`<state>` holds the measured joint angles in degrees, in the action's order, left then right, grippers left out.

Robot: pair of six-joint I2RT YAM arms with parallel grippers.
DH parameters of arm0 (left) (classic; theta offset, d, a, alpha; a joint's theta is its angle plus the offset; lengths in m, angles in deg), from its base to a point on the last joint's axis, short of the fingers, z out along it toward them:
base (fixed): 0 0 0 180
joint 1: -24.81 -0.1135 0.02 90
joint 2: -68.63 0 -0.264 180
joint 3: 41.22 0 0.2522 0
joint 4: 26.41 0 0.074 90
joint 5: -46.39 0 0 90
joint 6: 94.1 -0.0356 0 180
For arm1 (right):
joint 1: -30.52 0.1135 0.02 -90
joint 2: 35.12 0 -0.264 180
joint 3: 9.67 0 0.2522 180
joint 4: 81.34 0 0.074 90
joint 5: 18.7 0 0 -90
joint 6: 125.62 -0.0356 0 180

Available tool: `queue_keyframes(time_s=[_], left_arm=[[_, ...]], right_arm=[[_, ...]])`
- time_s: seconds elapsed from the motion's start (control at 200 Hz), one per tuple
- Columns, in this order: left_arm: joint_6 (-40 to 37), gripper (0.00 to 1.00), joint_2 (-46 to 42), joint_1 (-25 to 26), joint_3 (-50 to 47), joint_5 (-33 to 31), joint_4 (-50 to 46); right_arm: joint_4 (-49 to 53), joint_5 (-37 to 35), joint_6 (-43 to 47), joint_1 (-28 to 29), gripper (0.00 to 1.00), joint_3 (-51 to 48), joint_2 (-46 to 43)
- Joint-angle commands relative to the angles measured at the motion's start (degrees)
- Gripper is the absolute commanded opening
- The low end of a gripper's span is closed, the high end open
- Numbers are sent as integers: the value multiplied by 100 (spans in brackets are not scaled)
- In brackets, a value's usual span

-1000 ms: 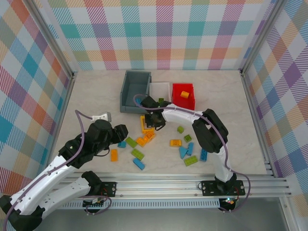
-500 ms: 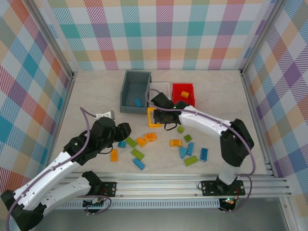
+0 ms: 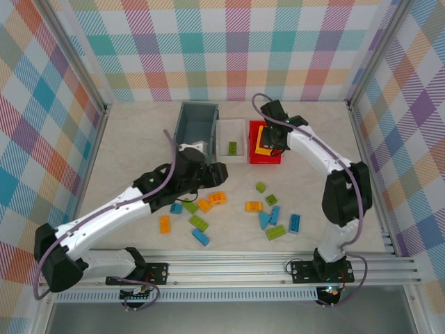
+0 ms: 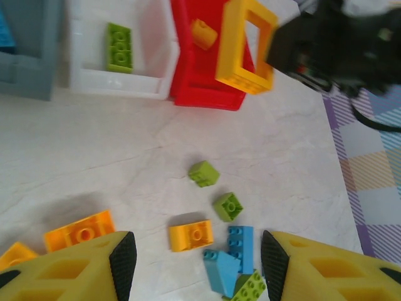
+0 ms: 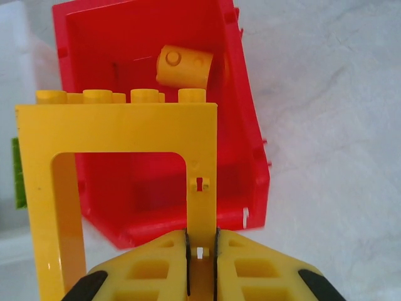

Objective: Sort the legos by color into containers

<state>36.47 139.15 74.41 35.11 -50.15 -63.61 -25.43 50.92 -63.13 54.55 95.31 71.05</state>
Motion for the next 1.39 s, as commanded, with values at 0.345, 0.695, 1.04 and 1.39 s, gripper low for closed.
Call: queue_keyframes(time_s=[0.345, 0.695, 1.04, 1.39], left_arm=[[463, 58, 160, 359, 292, -1448, -1198], [1612, 59, -748, -531, -740, -1270, -2613], [4293, 68, -494, -1722, -1883, -180, -1932], [6121, 71, 323, -1911, -1996, 10, -1560]], right_arm=[[681, 164, 676, -217, 34, 1570, 1618], [100, 261, 1066, 217, 50, 987, -5], [-2080, 2863, 1362, 2221, 70, -2546, -2998], [-2411, 3871, 1115, 3231, 85, -3643, -4032]])
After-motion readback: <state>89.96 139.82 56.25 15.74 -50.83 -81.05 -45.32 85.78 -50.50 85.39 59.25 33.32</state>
